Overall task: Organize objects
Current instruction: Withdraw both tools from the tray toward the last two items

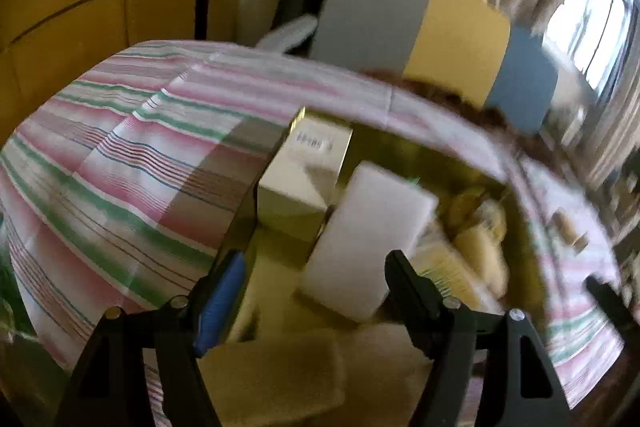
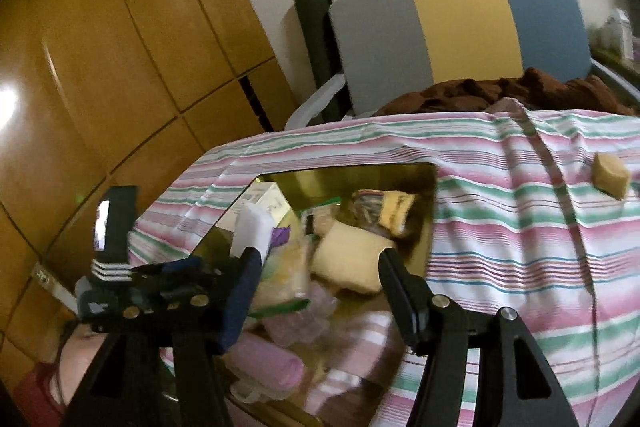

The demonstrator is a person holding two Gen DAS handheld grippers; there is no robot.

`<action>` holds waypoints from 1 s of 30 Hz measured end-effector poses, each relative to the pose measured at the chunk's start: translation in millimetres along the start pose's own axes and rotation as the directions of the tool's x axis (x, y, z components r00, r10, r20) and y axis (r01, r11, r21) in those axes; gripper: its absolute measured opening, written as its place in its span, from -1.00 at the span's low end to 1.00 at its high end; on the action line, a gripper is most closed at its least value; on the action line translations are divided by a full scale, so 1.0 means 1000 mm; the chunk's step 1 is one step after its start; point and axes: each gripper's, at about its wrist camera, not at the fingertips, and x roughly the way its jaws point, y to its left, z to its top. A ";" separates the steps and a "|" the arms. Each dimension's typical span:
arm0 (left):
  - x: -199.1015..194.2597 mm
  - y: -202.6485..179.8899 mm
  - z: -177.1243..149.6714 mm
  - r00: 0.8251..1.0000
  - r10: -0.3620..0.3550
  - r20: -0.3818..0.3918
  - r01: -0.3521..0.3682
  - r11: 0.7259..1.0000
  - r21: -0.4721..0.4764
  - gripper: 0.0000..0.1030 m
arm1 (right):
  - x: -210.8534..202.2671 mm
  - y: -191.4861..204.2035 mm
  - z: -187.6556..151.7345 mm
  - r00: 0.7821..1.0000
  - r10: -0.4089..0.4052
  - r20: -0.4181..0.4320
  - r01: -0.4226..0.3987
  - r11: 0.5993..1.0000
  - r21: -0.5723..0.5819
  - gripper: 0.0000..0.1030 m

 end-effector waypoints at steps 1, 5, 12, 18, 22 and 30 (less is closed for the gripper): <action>-0.006 -0.001 0.000 1.000 -0.003 0.019 0.003 1.000 -0.008 0.42 | -0.004 -0.005 -0.001 1.000 -0.011 0.007 0.011 1.000 0.006 0.22; -0.034 -0.011 -0.002 0.994 -0.027 0.109 0.030 0.999 -0.028 0.42 | -0.012 -0.022 -0.004 0.999 -0.037 0.018 0.037 0.999 0.034 0.24; -0.061 -0.049 -0.013 0.962 -0.198 0.187 0.195 0.980 0.034 0.45 | -0.022 -0.057 -0.015 0.992 -0.123 -0.001 0.123 0.989 0.086 0.31; -0.065 -0.096 -0.030 0.935 -0.321 0.148 0.304 0.944 0.127 0.60 | -0.033 -0.090 -0.024 0.977 -0.214 -0.024 0.215 0.971 0.106 0.31; -0.060 -0.120 -0.039 0.931 -0.349 0.105 0.331 0.931 0.153 0.60 | -0.042 -0.114 -0.027 0.968 -0.249 -0.035 0.252 0.959 0.129 0.32; -0.044 -0.176 -0.064 0.923 -0.385 -0.006 0.377 0.901 0.216 0.60 | -0.062 -0.160 -0.032 0.940 -0.339 -0.032 0.340 0.927 0.160 0.42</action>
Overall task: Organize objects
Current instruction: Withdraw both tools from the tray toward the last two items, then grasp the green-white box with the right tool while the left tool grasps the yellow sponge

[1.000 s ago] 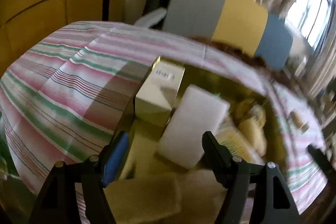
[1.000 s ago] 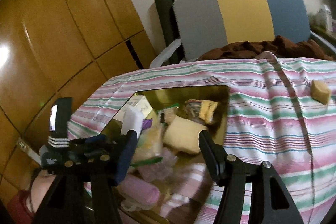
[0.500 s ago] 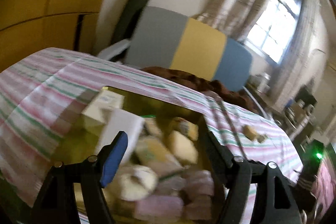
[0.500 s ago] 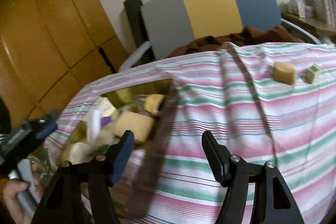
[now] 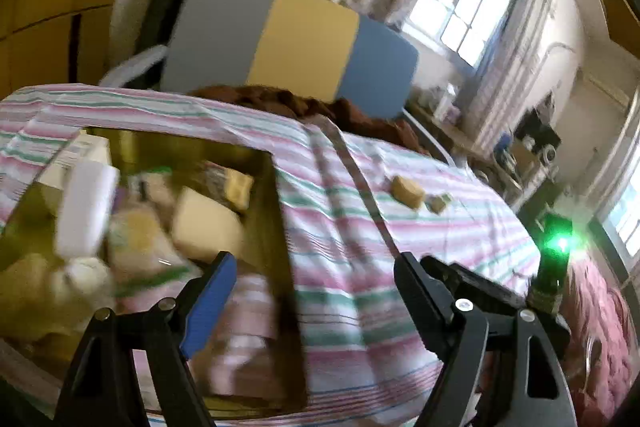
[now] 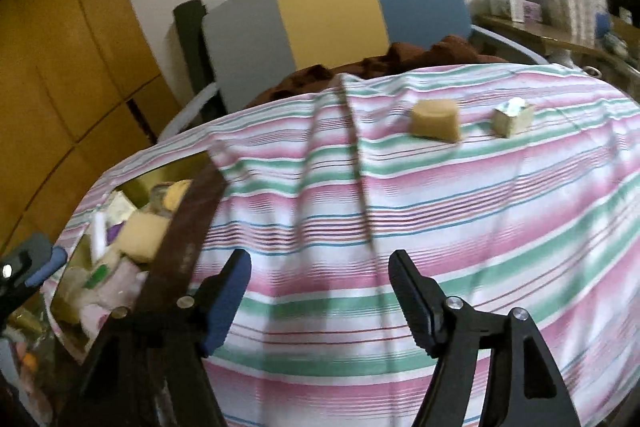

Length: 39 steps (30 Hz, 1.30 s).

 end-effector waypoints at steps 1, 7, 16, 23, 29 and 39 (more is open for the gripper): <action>0.006 -0.007 -0.002 1.000 -0.009 -0.017 0.009 1.000 0.012 0.60 | 0.000 -0.005 0.001 1.000 -0.009 0.001 0.009 1.000 0.006 0.44; 0.039 -0.043 -0.013 0.995 -0.045 -0.093 0.051 0.996 0.068 0.60 | 0.005 -0.042 0.009 0.998 -0.063 0.005 0.063 0.997 0.046 0.45; 0.081 -0.081 -0.028 0.979 -0.066 -0.193 0.094 0.986 0.136 0.60 | 0.027 -0.112 0.037 0.984 -0.176 -0.002 0.174 0.977 0.123 0.51; 0.095 -0.089 -0.035 0.969 -0.072 -0.238 0.113 0.980 0.162 0.60 | 0.063 -0.161 0.091 0.967 -0.255 0.030 0.244 0.949 0.198 0.51; 0.102 -0.084 -0.032 0.967 -0.063 -0.247 0.102 0.984 0.148 0.60 | 0.103 -0.186 0.132 0.954 -0.300 0.012 0.286 0.918 0.274 0.51; 0.128 -0.094 -0.006 0.975 -0.044 -0.219 0.075 0.988 0.133 0.60 | 0.130 -0.223 0.144 0.953 -0.302 -0.023 0.291 0.894 0.342 0.04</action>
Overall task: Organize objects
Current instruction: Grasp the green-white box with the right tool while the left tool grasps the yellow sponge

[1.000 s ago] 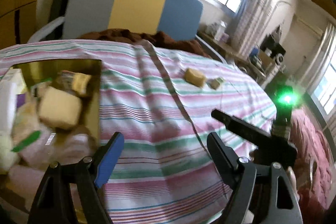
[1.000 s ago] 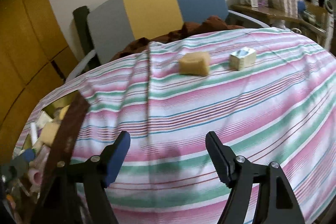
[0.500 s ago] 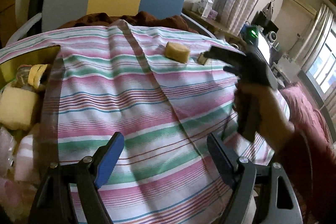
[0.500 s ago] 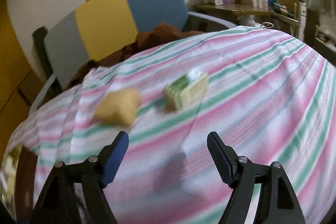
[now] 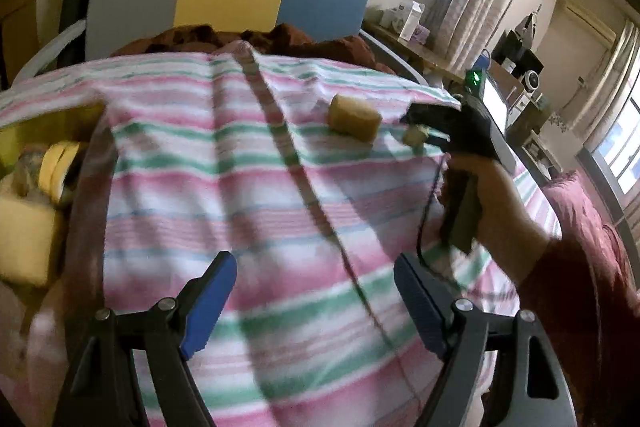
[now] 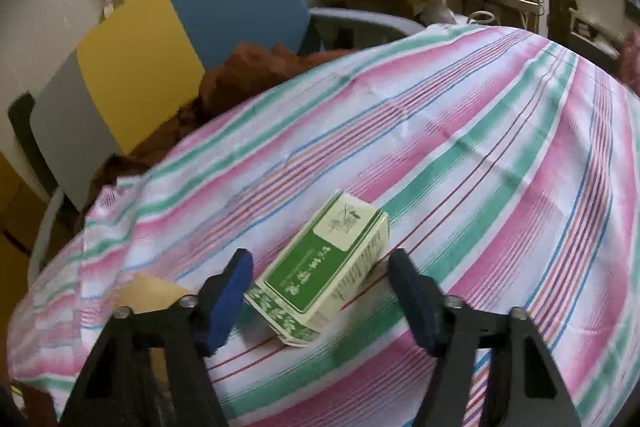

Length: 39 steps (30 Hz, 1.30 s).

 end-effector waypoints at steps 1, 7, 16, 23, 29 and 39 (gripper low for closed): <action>0.004 -0.004 0.006 1.000 0.003 0.008 -0.003 1.000 0.007 0.60 | -0.001 -0.002 -0.001 1.000 0.008 -0.006 -0.008 1.000 -0.014 -0.07; 0.044 -0.028 0.044 1.000 0.014 0.015 -0.015 0.999 0.045 0.60 | -0.025 -0.016 -0.018 1.000 0.024 -0.013 -0.025 0.996 -0.091 -0.34; 0.134 -0.063 0.105 0.997 0.081 -0.010 -0.079 0.991 0.112 0.60 | -0.037 -0.033 -0.035 0.998 0.069 0.008 -0.068 0.996 -0.062 -0.38; 0.186 -0.080 0.123 0.987 0.155 -0.029 -0.144 0.960 0.239 0.60 | -0.036 -0.032 -0.037 0.998 0.055 0.024 -0.053 0.995 -0.082 -0.37; 0.196 -0.069 0.118 0.985 0.172 -0.019 -0.163 0.958 0.235 0.43 | -0.036 -0.032 -0.038 0.998 0.057 0.032 -0.054 0.995 -0.082 -0.37; 0.165 -0.070 0.109 0.985 0.130 0.111 -0.153 0.960 0.235 0.16 | -0.037 -0.021 -0.040 0.999 -0.004 0.049 0.010 0.991 -0.135 -0.37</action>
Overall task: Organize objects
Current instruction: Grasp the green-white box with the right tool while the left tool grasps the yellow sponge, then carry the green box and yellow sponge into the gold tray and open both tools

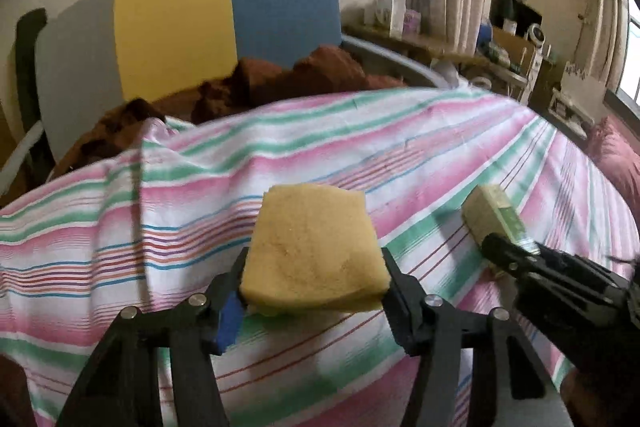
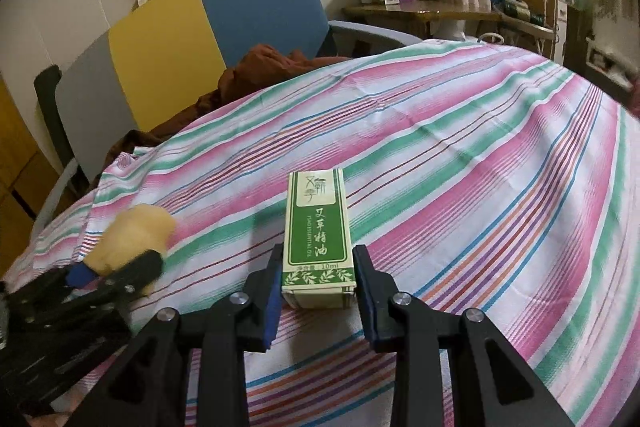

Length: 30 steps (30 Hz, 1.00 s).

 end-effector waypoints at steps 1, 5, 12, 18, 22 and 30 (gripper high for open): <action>-0.006 0.000 -0.002 1.000 0.006 0.018 -0.006 1.000 0.001 0.16 | 0.000 0.002 0.000 1.000 -0.006 0.001 0.006 1.000 -0.010 -0.37; -0.026 0.001 -0.012 0.998 0.016 0.064 -0.017 1.000 0.012 0.16 | -0.004 0.007 -0.001 1.000 -0.025 0.016 0.026 0.999 -0.036 -0.38; -0.060 -0.001 -0.031 0.991 0.020 0.133 -0.026 0.999 0.045 0.16 | -0.017 0.020 -0.002 0.995 -0.060 0.085 0.068 0.993 -0.097 -0.38; -0.080 0.007 -0.048 0.990 0.009 0.140 -0.013 1.000 0.029 0.16 | -0.027 0.031 -0.006 0.990 -0.077 0.118 0.094 0.985 -0.143 -0.37; -0.097 0.016 -0.063 0.989 0.003 0.151 -0.003 1.000 0.002 0.16 | -0.034 0.034 -0.010 0.989 -0.079 0.127 0.098 0.983 -0.153 -0.38; -0.123 0.035 -0.090 0.987 0.012 0.159 -0.005 0.999 -0.043 0.16 | -0.050 0.046 -0.023 0.985 -0.079 0.157 0.109 0.975 -0.193 -0.37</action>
